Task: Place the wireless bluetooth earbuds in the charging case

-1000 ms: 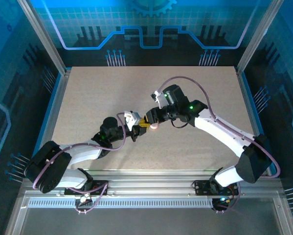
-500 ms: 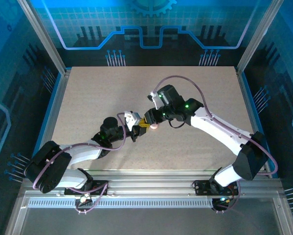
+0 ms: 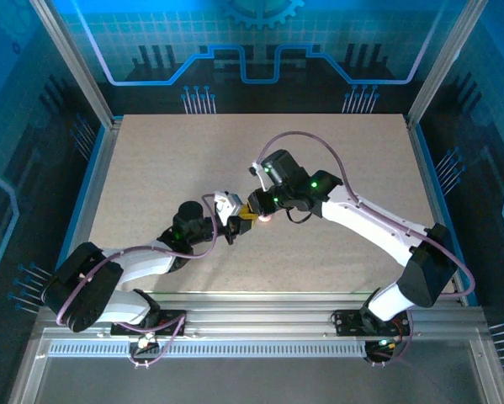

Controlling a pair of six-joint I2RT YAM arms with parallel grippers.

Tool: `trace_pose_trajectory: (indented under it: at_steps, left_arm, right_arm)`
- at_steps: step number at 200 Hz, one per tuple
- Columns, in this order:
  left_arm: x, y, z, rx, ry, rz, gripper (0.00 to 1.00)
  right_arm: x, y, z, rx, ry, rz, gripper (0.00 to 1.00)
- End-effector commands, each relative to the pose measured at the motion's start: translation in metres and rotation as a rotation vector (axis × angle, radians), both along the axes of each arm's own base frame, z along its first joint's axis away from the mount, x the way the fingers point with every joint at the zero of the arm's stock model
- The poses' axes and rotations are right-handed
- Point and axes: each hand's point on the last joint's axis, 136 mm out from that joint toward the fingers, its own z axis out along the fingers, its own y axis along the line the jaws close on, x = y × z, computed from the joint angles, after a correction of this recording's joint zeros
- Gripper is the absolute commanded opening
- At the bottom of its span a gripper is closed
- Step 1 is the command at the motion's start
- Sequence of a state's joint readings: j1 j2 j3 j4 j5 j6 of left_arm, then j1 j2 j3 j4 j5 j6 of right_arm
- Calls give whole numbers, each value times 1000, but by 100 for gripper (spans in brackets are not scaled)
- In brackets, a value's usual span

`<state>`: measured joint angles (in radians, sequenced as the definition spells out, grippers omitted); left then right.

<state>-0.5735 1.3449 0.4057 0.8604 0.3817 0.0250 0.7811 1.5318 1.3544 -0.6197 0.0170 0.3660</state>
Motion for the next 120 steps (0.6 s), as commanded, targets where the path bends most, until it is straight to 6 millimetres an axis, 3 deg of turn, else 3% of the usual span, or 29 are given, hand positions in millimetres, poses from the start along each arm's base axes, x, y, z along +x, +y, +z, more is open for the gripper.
trace_pose_trajectory:
  at_steps: [1, 120]
  left_arm:
    - [0, -4, 35, -60, -95, -16, 18]
    - [1, -4, 35, -68, -90, -15, 18]
  right_arm:
    - [-2, -1, 11, 4, -37, -3, 25]
    - [-3, -9, 26, 275, -33, -30, 23]
